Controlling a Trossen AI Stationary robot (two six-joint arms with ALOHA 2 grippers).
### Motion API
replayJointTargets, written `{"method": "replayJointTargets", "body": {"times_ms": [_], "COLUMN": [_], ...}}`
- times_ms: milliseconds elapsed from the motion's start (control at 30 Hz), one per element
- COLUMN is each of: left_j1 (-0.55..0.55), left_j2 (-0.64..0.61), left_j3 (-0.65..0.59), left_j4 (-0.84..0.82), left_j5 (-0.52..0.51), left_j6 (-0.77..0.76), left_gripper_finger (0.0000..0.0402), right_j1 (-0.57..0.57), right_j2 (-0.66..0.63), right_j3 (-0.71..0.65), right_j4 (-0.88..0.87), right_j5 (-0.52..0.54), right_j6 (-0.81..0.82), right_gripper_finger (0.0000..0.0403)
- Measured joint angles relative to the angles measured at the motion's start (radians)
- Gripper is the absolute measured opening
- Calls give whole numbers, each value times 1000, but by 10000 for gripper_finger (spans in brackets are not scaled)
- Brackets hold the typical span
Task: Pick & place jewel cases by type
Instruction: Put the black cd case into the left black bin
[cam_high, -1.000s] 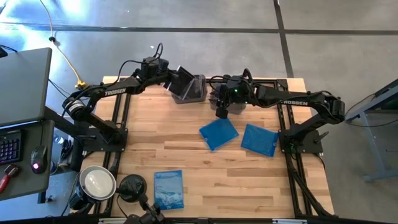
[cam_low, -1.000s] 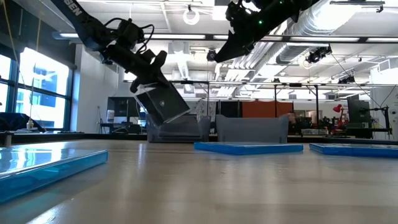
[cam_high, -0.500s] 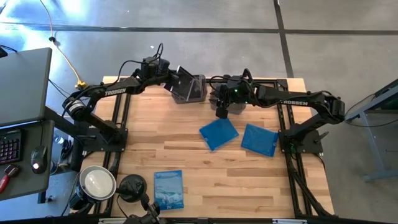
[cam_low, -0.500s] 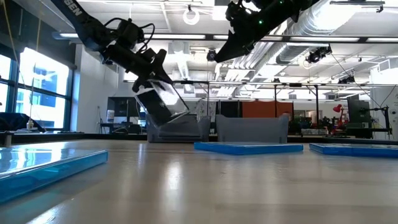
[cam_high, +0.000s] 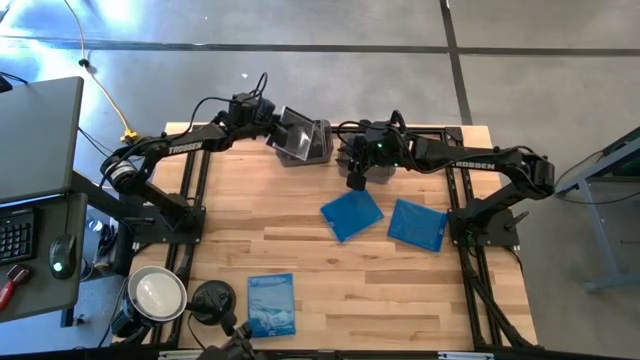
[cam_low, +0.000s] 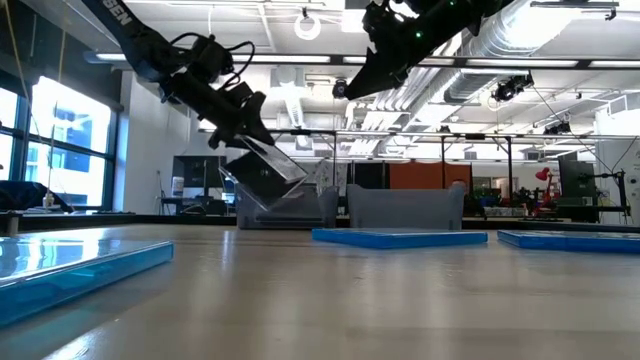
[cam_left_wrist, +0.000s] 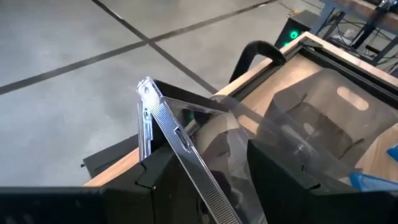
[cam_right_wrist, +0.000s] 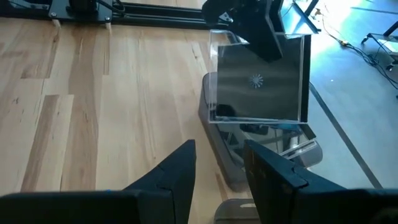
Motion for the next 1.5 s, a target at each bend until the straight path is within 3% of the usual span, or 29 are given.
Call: {"method": "replayJointTargets", "body": {"times_ms": [400,633,1067,1300,1400,1500], "left_j1": [1,0,1,0,0,0], "left_j2": [-50,-53,-96,-96,-101,-101], "left_j3": [0,0,0,0,0,0], "left_j4": [-115,-187,-205,-209,-191,-194], "left_j5": [13,-96,-117,-238,-227,-136], "left_j6": [26,26,72,104,106,123], "left_gripper_finger": [181,181,182,182,182,182], "right_j1": [0,0,0,0,0,0], "right_j2": [0,0,0,0,0,0], "right_j3": [0,0,0,0,0,0], "right_j4": [-1,-12,-15,-16,-21,-21], "right_j5": [-32,-34,-74,-75,-75,-75], "right_j6": [0,19,18,27,26,15], "right_gripper_finger": [130,129,129,129,129,129]}}
